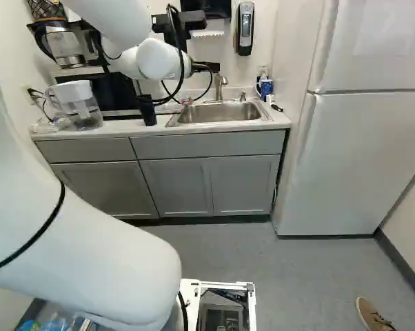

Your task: Rinse the cup and place it in the tray

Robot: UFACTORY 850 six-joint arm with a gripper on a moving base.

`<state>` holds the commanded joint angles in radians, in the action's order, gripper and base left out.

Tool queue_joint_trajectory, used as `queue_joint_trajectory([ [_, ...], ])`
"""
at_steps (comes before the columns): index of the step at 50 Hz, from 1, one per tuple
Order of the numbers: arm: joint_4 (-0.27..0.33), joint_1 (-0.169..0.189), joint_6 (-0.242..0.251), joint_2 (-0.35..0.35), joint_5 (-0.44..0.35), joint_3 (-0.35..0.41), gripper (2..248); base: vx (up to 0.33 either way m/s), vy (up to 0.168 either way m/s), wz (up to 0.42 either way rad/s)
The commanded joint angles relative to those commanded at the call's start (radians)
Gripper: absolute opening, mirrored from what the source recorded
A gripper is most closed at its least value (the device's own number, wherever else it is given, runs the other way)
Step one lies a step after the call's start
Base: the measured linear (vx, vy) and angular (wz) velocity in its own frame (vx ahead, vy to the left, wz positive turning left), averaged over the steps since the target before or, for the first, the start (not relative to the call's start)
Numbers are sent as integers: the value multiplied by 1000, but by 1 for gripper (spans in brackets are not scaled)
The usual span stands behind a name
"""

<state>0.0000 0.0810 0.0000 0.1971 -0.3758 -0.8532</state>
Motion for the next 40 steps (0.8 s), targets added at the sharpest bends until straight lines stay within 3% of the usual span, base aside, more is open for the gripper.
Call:
queue_joint_trajectory([
  [40, 0, 0, 0, 0, 0, 0, 247, 117, -107, 31],
])
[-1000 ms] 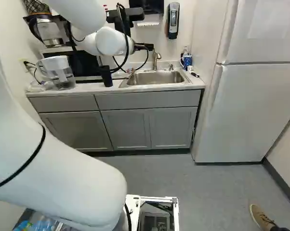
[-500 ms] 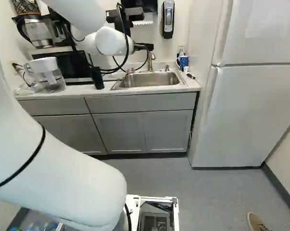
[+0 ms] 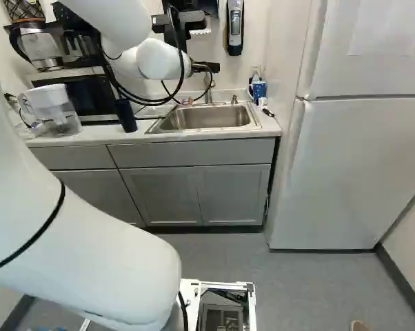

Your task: Rinse the cup and place it in the tray

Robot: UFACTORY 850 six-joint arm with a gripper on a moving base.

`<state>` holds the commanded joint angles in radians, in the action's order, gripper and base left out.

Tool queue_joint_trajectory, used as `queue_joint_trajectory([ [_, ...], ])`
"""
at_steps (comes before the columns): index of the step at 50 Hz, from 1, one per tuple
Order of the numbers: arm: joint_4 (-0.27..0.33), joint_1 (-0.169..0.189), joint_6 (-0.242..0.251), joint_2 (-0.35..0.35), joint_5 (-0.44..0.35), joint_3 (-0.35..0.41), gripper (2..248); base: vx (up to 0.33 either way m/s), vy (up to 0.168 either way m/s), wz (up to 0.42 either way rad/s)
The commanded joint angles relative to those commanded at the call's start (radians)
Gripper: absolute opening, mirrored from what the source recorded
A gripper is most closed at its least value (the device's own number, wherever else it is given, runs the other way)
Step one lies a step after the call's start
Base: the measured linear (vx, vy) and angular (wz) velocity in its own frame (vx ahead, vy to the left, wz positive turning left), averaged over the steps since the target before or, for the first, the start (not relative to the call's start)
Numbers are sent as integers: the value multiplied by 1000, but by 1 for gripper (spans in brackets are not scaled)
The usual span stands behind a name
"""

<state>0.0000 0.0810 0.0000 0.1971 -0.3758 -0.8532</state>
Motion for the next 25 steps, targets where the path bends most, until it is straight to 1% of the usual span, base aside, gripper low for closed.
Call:
queue_joint_trajectory([
  [25, 0, 0, 0, 0, 0, 0, 247, 121, -84, 179],
])
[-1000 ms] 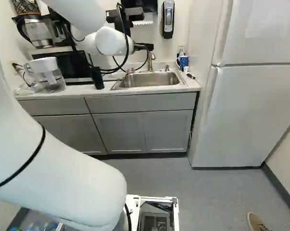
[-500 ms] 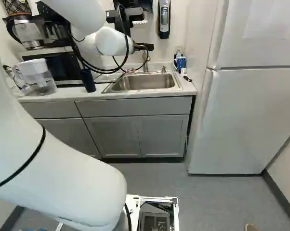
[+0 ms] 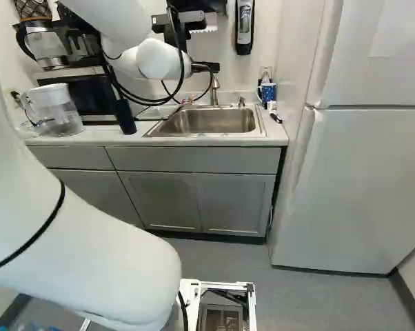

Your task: Rinse the cup and place it in the tray

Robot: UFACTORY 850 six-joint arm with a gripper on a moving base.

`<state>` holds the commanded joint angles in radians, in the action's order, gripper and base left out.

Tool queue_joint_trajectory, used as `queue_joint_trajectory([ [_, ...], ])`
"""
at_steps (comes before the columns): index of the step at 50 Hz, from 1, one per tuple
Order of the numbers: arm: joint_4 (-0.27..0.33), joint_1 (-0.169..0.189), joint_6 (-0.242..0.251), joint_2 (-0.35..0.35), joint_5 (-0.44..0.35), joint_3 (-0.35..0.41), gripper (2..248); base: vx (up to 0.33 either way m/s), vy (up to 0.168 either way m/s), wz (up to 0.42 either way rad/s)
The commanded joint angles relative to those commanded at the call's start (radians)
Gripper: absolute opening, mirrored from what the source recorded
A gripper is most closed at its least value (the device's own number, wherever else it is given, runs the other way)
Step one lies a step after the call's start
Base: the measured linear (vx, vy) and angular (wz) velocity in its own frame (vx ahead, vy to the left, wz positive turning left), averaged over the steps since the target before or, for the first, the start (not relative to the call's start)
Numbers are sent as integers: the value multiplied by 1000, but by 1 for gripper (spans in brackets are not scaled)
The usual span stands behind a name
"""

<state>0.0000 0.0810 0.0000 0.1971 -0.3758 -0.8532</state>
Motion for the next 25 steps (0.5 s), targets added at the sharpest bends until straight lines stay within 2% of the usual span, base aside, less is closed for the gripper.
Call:
queue_joint_trajectory([
  [25, 0, 0, 0, 0, 0, 0, 247, 109, -79, 181],
])
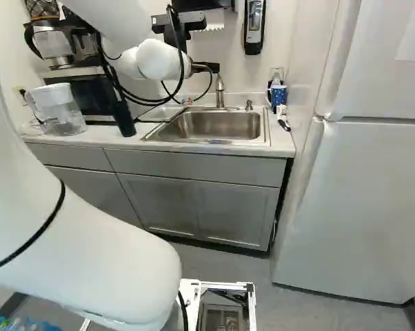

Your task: Rinse the cup and place it in the tray

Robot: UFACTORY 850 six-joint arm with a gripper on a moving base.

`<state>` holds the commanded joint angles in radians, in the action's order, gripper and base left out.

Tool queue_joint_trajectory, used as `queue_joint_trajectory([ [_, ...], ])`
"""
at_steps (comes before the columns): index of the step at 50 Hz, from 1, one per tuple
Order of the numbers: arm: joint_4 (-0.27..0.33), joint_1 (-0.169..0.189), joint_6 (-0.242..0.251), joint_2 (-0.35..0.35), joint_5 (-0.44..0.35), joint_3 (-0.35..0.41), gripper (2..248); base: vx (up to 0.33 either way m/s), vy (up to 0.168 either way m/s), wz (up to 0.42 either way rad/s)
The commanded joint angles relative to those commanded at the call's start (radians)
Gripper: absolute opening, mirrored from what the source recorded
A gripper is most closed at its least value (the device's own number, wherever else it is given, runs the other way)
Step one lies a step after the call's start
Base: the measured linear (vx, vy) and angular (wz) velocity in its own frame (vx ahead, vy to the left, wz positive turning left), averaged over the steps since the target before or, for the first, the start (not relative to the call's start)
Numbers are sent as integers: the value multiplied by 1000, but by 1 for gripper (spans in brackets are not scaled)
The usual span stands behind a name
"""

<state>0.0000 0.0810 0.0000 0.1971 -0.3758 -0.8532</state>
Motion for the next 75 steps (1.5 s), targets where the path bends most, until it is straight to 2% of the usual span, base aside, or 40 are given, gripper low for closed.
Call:
queue_joint_trajectory([
  [31, 0, 0, 0, 0, 0, 0, 247, 78, -68, 183],
  [75, 0, 0, 0, 0, 0, 0, 247, 43, -23, 149],
])
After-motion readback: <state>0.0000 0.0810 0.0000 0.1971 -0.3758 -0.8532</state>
